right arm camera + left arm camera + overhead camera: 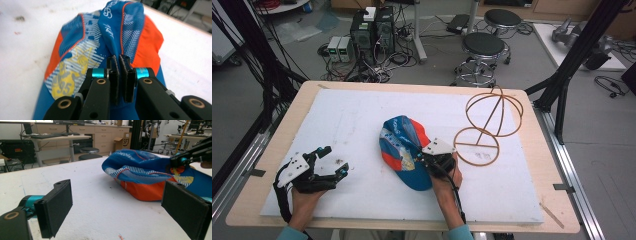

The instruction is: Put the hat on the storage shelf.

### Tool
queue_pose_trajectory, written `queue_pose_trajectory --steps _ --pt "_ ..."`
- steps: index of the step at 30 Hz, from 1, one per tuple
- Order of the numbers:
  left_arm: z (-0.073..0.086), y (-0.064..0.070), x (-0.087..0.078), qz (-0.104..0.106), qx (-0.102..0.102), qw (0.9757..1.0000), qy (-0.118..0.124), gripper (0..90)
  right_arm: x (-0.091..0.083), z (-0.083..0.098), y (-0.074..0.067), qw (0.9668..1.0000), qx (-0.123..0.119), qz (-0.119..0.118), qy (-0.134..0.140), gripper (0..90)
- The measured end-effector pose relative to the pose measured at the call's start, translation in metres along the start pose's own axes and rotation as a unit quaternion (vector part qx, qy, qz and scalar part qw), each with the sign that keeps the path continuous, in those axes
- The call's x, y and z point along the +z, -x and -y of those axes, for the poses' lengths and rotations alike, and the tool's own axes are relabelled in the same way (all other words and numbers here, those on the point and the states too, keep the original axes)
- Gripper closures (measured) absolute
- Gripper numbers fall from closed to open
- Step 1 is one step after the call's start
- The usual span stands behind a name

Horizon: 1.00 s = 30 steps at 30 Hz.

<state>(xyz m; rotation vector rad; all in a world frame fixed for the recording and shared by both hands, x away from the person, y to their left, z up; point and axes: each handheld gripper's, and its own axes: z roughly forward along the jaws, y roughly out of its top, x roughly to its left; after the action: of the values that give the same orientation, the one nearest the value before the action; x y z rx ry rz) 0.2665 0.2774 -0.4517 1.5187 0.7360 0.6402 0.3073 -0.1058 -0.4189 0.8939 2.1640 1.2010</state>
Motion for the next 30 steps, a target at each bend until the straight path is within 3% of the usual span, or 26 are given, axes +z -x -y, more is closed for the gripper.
queue_pose_trajectory --steps 12,23,24,30 --pt "0.000 0.001 0.000 -0.002 0.002 1.0000 -0.002 10.5 -0.025 -0.022 0.000 0.9981 -0.021 0.007 0.058 87.0" --pt "0.000 0.002 0.001 -0.002 0.007 1.0000 -0.003 10.7 -0.049 -0.040 0.010 0.9944 -0.006 0.024 0.103 87.0" --pt "0.000 0.002 0.001 -0.002 0.007 1.0000 -0.003 10.8 -0.054 -0.043 0.013 0.9927 -0.004 0.029 0.117 87.0" --pt "0.000 0.002 0.001 -0.003 0.007 1.0000 -0.003 10.8 -0.065 -0.053 0.021 0.9898 0.008 0.036 0.138 87.0"
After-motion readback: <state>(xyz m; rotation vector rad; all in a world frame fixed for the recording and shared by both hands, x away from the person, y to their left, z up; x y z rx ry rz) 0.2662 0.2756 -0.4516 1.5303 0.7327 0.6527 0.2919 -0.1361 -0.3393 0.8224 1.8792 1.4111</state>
